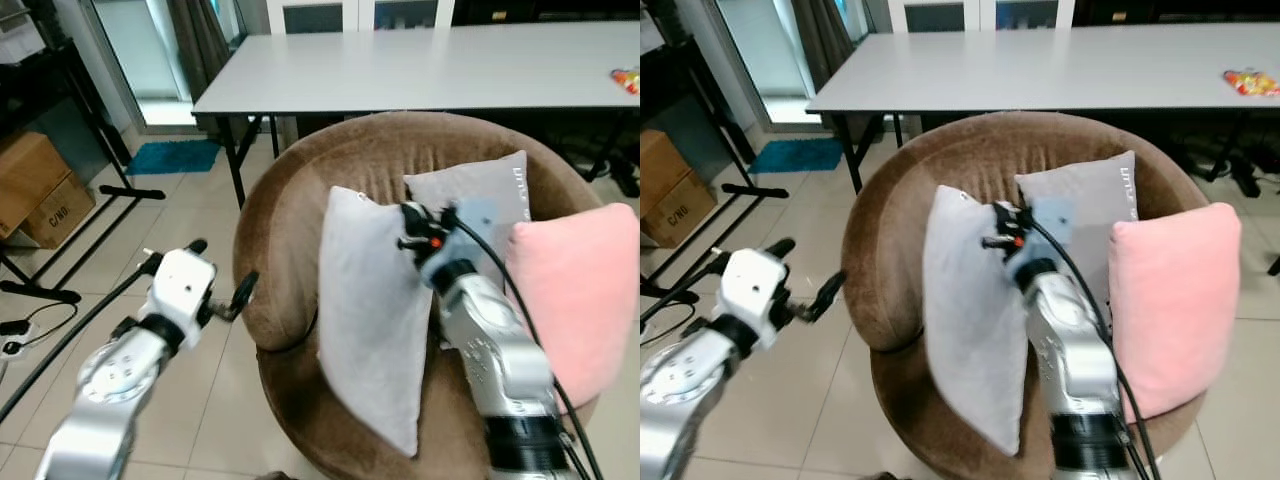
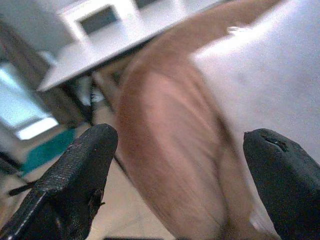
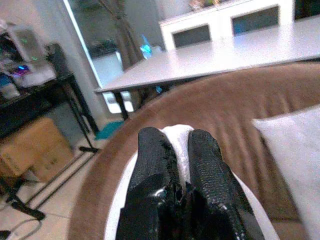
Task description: Move the pillow to the sofa from floor
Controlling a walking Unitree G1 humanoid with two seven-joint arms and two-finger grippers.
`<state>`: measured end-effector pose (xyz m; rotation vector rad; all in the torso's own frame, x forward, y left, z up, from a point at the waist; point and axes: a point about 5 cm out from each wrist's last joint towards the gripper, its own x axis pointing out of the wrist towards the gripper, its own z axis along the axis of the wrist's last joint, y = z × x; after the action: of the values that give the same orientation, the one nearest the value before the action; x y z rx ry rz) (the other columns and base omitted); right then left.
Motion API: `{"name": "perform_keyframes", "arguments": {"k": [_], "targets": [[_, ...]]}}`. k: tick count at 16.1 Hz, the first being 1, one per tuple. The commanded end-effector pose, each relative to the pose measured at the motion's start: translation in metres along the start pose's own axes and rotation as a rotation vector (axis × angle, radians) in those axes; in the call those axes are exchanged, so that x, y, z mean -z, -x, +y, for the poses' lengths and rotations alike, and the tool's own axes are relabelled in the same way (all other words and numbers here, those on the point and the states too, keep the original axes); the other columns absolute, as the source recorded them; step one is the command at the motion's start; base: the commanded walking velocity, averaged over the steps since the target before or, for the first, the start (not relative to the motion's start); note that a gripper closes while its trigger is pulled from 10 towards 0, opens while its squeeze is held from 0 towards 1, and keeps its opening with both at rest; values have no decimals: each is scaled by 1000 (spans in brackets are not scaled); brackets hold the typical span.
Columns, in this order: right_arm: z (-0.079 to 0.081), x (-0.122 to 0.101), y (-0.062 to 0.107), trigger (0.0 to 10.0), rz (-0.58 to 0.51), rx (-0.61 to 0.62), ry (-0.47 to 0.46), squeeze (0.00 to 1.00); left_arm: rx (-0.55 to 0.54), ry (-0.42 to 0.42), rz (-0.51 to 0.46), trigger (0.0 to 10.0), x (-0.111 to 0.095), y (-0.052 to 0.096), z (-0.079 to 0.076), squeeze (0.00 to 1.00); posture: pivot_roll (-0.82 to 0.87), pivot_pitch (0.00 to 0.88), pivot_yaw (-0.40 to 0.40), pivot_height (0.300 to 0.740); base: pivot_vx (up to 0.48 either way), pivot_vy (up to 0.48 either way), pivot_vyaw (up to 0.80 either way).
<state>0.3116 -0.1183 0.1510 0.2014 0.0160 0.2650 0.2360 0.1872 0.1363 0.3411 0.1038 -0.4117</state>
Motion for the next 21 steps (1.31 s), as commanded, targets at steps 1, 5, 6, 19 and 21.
{"name": "perform_keyframes", "arguments": {"k": [1, 5, 6, 19, 21], "targets": [[7, -24, -11, 10000, -115, -69, -5, 0, 53, -5, -15, 10000, -6, 3, 2, 0, -33, 0, 69, 740, 0, 0, 0], [12, -31, -46, 10000, -98, -239, -37, 0, 250, 16, 32, 10000, -5, 16, -4, 0, -20, 0, 61, 740, 0, 0, 0], [13, -32, -51, 10000, -90, -259, -29, 0, 265, 19, 40, 10000, -5, 17, -4, 0, -15, 0, 53, 740, 0, 0, 0], [22, -32, -98, 10000, 24, -283, 128, 0, 282, 38, 113, 10000, -6, 52, -14, 0, 53, 0, -46, 740, 0, 0, 0], [20, -30, -99, 10000, 42, -211, 156, 0, 265, 38, 113, 10000, -9, 55, -16, 0, 58, 0, -54, 740, 0, 0, 0]]}}
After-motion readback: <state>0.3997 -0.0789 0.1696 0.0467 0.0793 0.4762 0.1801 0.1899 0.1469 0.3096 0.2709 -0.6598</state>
